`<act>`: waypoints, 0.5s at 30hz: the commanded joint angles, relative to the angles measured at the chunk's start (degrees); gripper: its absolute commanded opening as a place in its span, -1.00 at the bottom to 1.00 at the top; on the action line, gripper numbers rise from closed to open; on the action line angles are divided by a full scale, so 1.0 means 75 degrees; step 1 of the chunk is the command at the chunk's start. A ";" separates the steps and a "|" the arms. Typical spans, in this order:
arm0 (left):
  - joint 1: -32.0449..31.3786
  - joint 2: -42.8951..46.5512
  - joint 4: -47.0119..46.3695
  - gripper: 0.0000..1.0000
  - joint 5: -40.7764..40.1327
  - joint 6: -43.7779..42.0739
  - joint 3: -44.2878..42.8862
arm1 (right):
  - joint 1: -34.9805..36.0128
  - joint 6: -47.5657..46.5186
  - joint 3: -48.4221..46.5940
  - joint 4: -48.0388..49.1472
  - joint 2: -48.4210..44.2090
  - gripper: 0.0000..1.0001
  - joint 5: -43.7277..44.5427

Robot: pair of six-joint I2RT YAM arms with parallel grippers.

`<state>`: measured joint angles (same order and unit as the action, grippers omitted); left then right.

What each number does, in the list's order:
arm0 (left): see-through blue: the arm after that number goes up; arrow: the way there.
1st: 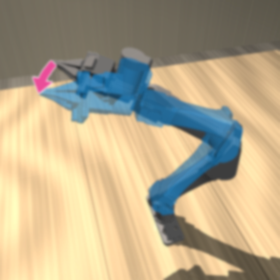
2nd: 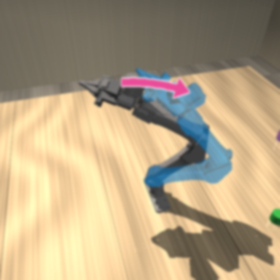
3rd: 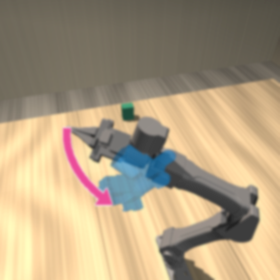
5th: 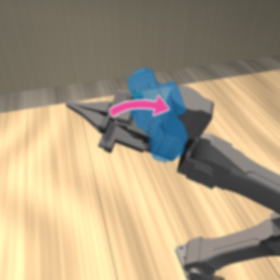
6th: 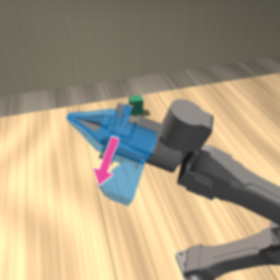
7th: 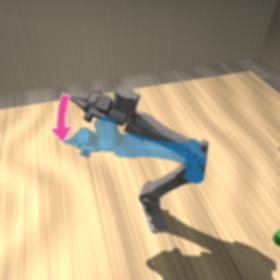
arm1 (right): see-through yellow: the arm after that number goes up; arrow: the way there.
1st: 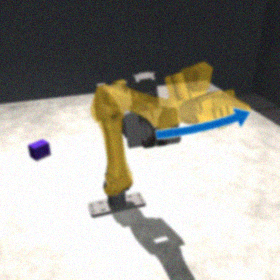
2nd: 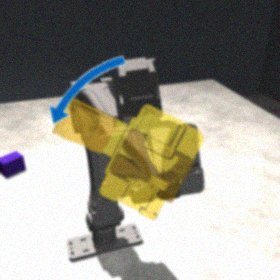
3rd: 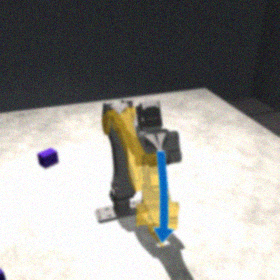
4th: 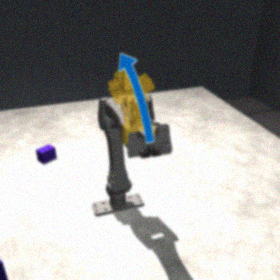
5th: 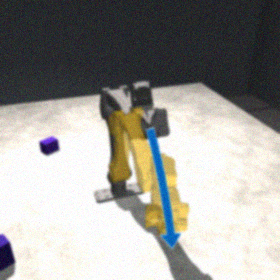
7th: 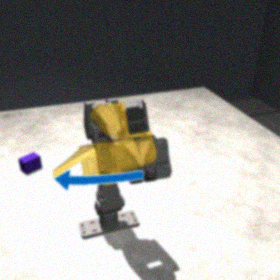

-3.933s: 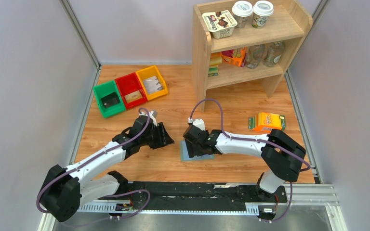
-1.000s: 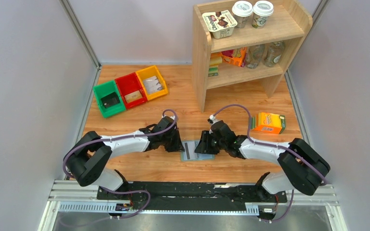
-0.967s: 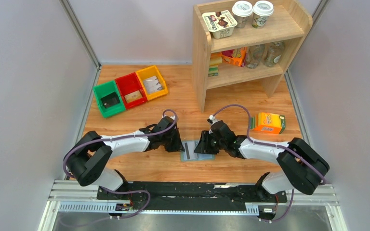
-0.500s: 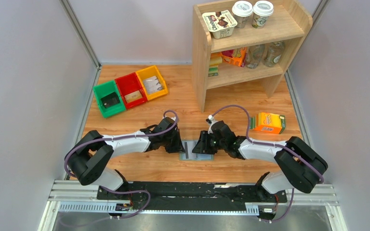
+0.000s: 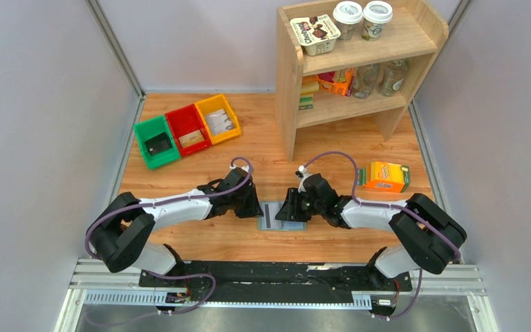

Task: Take the credit cards out of the card holder
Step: Remove the credit card from the card holder.

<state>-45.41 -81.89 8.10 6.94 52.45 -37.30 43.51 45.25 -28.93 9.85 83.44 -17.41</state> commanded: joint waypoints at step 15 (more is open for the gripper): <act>-0.0051 -0.0425 -0.0540 -0.88 0.0352 0.0120 0.0121 | -0.0047 0.0025 -0.0045 0.0890 0.0558 -0.24 -0.0620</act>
<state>-45.39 -84.64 7.03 8.05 52.69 -37.08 43.31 45.25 -28.91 13.21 86.35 -20.16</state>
